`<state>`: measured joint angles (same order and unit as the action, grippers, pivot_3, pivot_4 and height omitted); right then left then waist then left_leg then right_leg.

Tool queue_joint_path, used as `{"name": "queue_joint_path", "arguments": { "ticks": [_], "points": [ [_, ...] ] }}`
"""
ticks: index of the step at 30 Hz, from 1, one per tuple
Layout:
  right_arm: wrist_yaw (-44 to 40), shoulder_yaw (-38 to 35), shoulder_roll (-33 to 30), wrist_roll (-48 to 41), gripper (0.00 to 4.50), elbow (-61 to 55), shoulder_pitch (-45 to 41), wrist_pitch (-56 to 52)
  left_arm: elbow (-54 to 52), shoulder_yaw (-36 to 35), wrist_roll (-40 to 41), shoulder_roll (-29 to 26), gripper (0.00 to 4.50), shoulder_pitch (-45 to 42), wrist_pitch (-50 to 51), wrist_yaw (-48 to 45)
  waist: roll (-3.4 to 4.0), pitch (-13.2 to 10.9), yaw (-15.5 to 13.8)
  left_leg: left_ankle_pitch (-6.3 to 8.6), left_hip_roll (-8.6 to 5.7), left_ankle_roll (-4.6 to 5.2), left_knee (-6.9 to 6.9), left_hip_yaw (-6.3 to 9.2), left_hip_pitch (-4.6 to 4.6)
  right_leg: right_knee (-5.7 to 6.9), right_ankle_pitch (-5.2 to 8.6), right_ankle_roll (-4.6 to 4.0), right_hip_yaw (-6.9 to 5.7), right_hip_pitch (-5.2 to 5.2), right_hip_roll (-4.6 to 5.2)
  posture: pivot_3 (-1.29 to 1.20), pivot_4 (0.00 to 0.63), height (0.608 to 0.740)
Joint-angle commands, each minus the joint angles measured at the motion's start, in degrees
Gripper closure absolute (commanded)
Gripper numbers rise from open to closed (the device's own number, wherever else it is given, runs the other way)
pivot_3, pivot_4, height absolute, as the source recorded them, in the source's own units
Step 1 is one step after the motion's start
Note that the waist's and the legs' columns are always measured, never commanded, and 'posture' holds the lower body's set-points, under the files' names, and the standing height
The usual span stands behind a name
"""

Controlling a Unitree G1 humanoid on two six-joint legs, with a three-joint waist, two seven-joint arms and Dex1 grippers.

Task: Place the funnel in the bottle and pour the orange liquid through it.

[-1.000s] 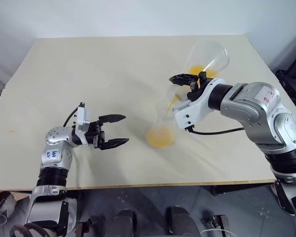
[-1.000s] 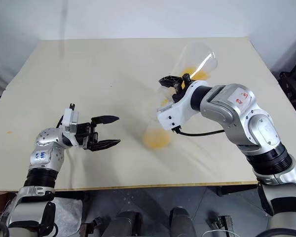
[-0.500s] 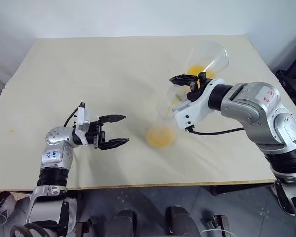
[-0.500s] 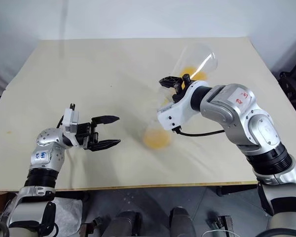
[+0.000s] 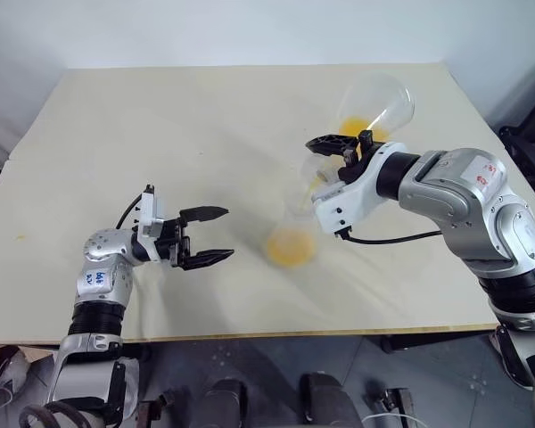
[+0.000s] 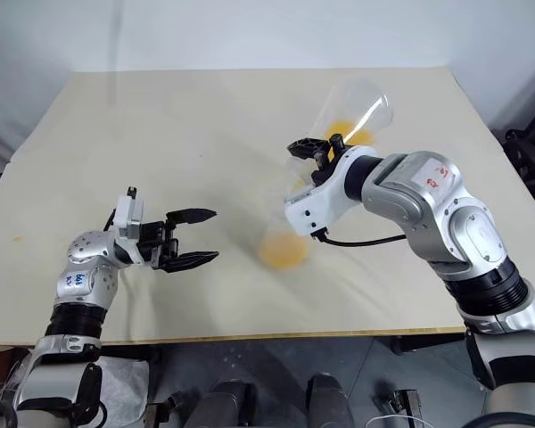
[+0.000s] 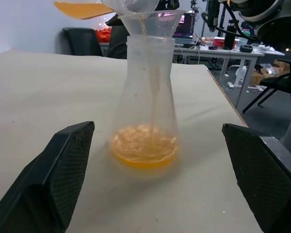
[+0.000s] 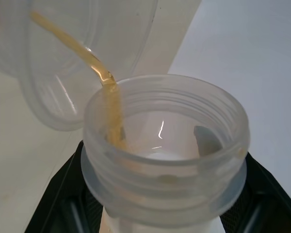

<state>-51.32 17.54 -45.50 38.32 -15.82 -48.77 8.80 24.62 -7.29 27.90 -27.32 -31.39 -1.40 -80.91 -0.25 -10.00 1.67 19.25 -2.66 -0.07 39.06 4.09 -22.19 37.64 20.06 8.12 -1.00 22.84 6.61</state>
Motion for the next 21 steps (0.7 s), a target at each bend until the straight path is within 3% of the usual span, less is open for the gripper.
{"name": "queue_joint_path", "arguments": {
  "ticks": [1, 21],
  "points": [
    [0.3, -2.7, -0.9, 0.0, 2.03, -1.5, -1.7, 0.4, -0.1, -0.2, 0.5, 0.1, 0.00, -1.5, -0.7, -0.6, 0.00, 0.0, 0.0, 0.00, 0.00, 0.00, 0.00, 0.00, 0.00, 0.00, 0.00, 0.00, 0.00, 0.00, 0.00, 0.00, 0.150, 0.740],
    [0.5, -2.4, -1.0, 0.5, 2.03, -0.3, -2.8, 2.4, 0.6, -0.2, 0.7, 0.0, 0.00, -4.4, 0.0, -1.8, 0.00, 0.0, 0.0, 0.00, 0.00, 0.00, 0.00, 0.00, 0.00, 0.01, 0.00, 0.00, -0.01, 0.00, 0.00, 0.00, 0.150, 0.740]
  ]
}}
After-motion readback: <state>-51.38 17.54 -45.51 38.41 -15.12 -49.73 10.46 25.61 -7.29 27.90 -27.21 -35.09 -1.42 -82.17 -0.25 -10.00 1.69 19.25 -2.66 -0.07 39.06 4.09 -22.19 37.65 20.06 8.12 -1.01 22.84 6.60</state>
